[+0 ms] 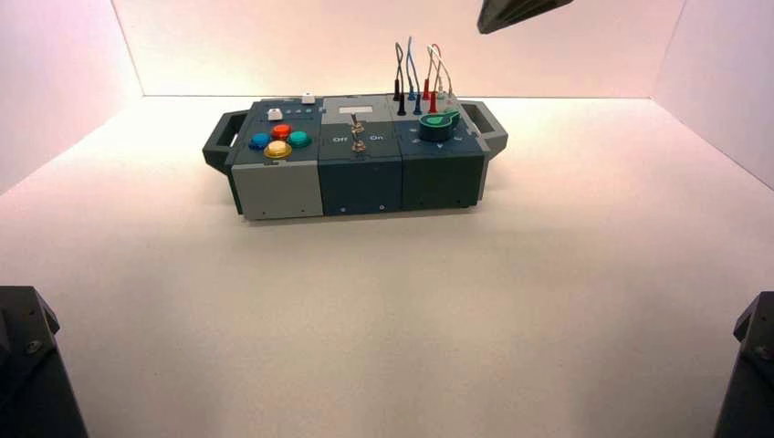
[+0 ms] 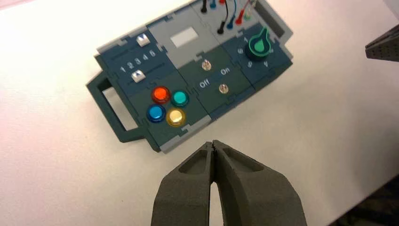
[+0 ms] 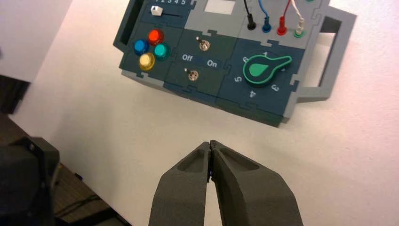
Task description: Move the box away.
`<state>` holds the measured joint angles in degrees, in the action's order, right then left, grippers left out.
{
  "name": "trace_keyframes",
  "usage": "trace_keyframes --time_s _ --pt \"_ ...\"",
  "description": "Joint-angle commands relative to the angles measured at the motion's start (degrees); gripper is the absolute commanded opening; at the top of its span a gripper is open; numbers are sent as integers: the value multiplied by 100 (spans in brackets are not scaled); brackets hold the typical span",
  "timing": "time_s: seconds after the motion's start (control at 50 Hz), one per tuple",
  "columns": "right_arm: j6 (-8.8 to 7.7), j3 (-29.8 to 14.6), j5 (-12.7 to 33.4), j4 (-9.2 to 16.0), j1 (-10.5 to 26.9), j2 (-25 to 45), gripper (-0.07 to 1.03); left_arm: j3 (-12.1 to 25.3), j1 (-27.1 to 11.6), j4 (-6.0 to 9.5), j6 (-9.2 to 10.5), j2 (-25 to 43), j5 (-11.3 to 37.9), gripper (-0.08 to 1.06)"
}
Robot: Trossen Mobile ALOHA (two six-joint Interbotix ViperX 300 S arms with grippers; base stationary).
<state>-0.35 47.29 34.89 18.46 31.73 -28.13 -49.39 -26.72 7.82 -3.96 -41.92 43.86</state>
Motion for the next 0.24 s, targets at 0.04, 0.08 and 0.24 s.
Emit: trace_keyframes --time_s 0.04,0.08,0.24 --pt "-26 -35 18 -211 70 -123 -2 -141 53 -26 44 -352 -105 -3" --pt "-26 -35 35 -211 79 -123 -2 -220 62 -35 44 -431 -105 -3" --pt "-26 -26 53 -229 123 -105 -2 -387 105 -35 88 -624 -114 -3"
